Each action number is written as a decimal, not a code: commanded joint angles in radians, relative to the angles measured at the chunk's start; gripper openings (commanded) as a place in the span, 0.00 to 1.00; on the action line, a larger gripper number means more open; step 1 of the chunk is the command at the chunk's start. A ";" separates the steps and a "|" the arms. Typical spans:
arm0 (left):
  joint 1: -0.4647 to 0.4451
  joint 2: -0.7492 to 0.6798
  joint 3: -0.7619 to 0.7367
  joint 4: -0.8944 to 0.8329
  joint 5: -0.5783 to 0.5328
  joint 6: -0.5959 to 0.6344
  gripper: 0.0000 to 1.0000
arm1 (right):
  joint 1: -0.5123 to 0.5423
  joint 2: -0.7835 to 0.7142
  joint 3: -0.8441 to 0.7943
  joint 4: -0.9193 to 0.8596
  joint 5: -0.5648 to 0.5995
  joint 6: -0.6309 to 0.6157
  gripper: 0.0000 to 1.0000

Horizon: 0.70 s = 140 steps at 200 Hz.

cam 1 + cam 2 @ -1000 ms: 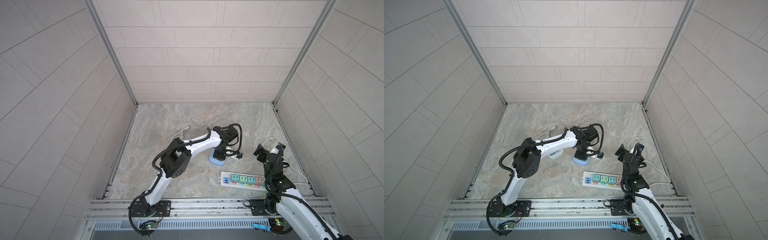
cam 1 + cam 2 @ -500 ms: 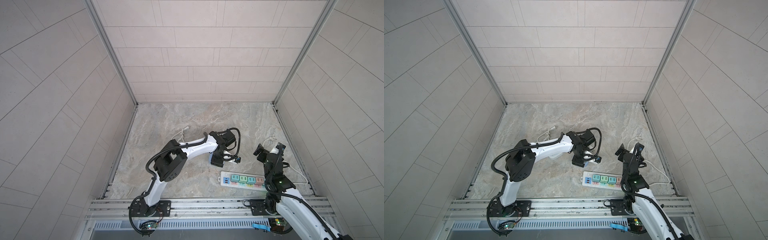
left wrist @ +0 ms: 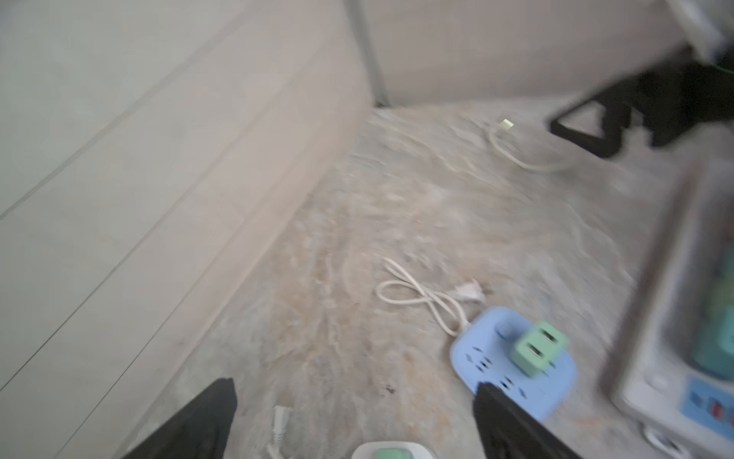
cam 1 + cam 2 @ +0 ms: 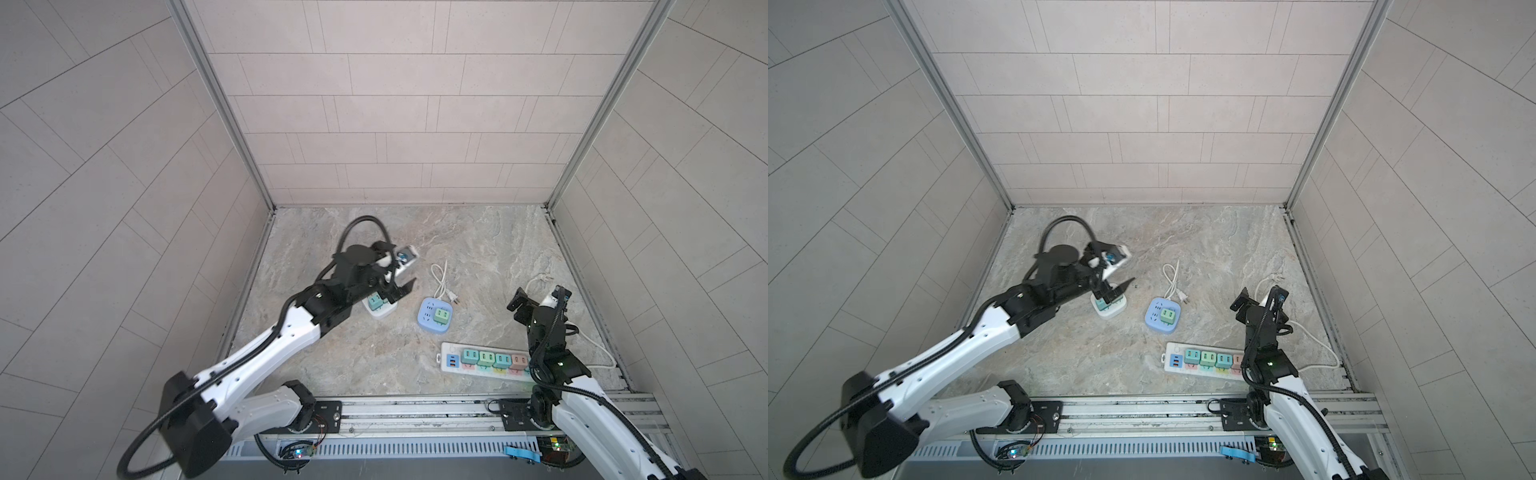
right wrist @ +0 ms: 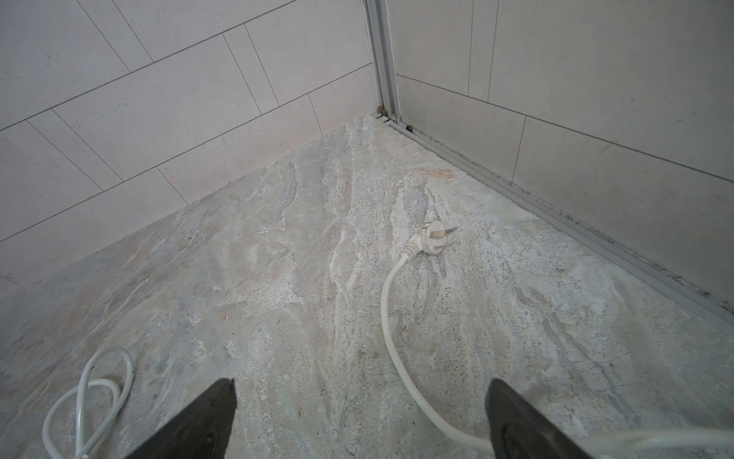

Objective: Insert the plug
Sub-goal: 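Open and lift the left gripper while the right arm draws back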

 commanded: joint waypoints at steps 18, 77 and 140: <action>0.233 -0.312 -0.414 0.389 -0.306 -0.495 1.00 | -0.013 0.019 0.193 -0.227 0.092 0.045 1.00; 0.388 -0.368 -0.702 0.503 -0.466 -0.467 1.00 | -0.023 0.264 0.510 -0.235 0.046 -0.215 1.00; 0.497 0.084 -0.754 0.957 -0.342 -0.459 1.00 | -0.140 0.670 0.389 0.003 -0.018 -0.373 1.00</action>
